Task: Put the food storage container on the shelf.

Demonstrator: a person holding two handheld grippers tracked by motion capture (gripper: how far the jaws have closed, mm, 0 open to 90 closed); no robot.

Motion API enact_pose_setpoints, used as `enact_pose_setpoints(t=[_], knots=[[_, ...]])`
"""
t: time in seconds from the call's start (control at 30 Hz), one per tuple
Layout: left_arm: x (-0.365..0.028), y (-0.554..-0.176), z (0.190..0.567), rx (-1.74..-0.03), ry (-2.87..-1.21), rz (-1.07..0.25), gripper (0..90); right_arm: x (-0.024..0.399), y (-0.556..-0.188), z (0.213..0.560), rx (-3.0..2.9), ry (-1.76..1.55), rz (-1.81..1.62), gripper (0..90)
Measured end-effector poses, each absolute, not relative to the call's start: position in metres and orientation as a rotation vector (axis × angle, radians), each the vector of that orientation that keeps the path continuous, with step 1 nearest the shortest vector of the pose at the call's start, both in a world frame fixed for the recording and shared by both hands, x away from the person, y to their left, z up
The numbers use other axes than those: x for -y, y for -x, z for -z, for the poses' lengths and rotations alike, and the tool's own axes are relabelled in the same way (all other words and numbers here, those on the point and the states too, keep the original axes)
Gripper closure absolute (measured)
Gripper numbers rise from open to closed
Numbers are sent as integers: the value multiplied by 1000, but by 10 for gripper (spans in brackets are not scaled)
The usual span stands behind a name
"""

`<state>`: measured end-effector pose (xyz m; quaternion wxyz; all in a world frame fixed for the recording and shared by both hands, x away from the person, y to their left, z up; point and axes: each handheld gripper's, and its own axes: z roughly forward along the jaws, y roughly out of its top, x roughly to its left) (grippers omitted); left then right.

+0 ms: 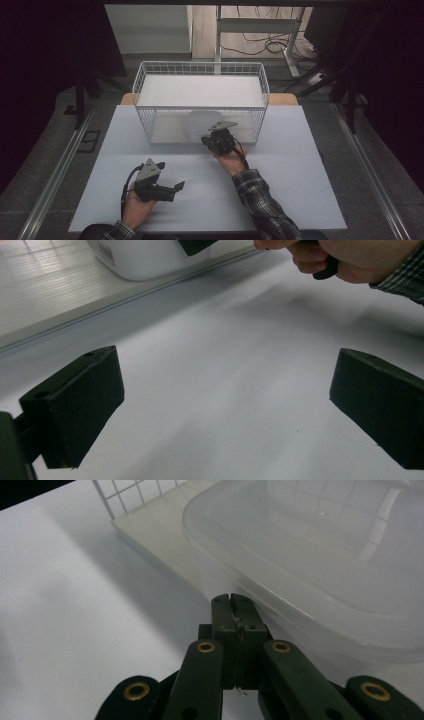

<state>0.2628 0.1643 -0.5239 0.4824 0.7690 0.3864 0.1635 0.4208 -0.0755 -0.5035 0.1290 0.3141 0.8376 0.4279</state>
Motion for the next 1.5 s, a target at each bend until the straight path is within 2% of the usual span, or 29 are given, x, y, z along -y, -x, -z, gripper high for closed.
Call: enact_pose_setpoints(t=[0.6,0.63,0.67,0.7,0.73,0.77,0.8,0.83,0.87,1.17,1.4,1.5], knots=[[-164,-263,524,-948,-1882,-390,12,78,-435,506,-2418,-937,-1222,881],[-164,-263,524,-949,-1881,-390,12,78,-434,505,-2419,-937,-1231,840],[-164,-263,524,-950,-1880,-389,12,78,-434,505,-2419,-937,-1231,840],[-165,-263,524,-950,-1880,-389,12,78,-433,504,-2423,-935,-1243,779],[-165,-263,524,-950,-1880,-389,12,78,-433,504,-2423,-935,-1243,779],[-164,-263,524,-950,-1882,-389,12,78,-431,504,-2428,-933,-1252,716],[-164,-263,524,-950,-1882,-389,12,78,-431,504,-2428,-933,-1252,716],[-164,-263,524,-952,-1884,-388,12,77,-429,503,-2429,-929,-1253,659],[-164,-263,524,-952,-1884,-388,12,77,-429,503,-2429,-929,-1253,659],[-165,-263,524,-962,-1880,-382,12,79,-416,498,-2447,-860,-1268,459],[-167,-264,521,-975,-1870,-348,26,81,-408,496,-2450,-830,-1271,361],[-167,-264,521,-978,-1869,-340,27,83,-402,497,-2449,-820,-1274,275]])
